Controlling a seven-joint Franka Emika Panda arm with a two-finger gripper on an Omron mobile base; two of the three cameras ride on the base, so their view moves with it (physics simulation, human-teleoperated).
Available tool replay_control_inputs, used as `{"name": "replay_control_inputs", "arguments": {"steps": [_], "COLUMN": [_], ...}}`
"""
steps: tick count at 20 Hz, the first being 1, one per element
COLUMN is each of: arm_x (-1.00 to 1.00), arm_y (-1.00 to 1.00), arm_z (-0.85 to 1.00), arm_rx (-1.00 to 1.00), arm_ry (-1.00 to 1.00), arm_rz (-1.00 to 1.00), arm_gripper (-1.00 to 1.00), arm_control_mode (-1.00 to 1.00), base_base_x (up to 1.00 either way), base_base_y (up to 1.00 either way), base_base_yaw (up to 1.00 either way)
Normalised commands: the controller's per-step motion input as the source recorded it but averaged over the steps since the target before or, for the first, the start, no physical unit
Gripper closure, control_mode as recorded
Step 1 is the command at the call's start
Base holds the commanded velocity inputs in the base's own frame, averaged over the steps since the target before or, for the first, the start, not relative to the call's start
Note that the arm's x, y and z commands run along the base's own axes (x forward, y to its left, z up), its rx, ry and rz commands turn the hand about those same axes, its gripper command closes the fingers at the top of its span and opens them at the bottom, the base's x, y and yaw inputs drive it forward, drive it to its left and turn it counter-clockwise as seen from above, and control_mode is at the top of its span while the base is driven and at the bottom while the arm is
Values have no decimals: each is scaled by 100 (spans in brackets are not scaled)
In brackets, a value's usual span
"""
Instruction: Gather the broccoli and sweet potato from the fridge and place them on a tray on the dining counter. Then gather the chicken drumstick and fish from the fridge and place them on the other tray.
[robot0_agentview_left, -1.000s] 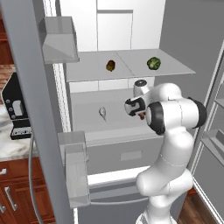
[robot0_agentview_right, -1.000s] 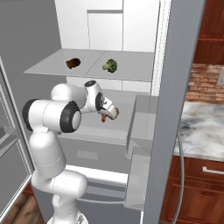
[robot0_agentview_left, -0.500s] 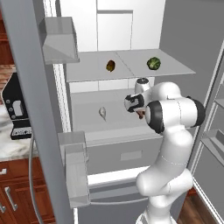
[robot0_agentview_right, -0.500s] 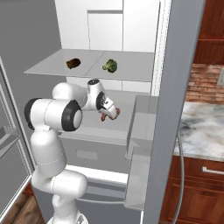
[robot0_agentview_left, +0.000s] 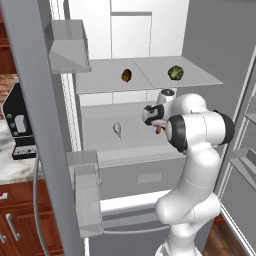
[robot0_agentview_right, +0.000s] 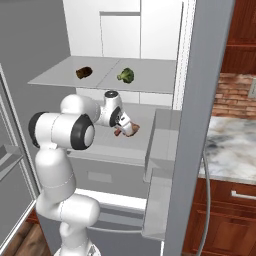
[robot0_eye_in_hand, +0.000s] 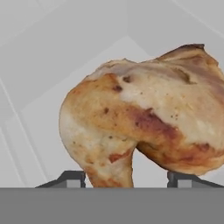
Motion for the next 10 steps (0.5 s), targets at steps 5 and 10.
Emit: {"name": "replay_control_inputs", "arguments": {"steps": [5, 10], "arm_x": [-9, -8], "arm_y": [7, 43], "arm_z": [-100, -100], "arm_rx": [3, -1], "arm_ry": [-2, 0], "arm_rz": [-8, -6], "arm_gripper": [100, 100], "arm_control_mode": [-100, -100], "base_base_x": [0, 0], "base_base_y": [0, 0], "base_base_yaw": [0, 0]}}
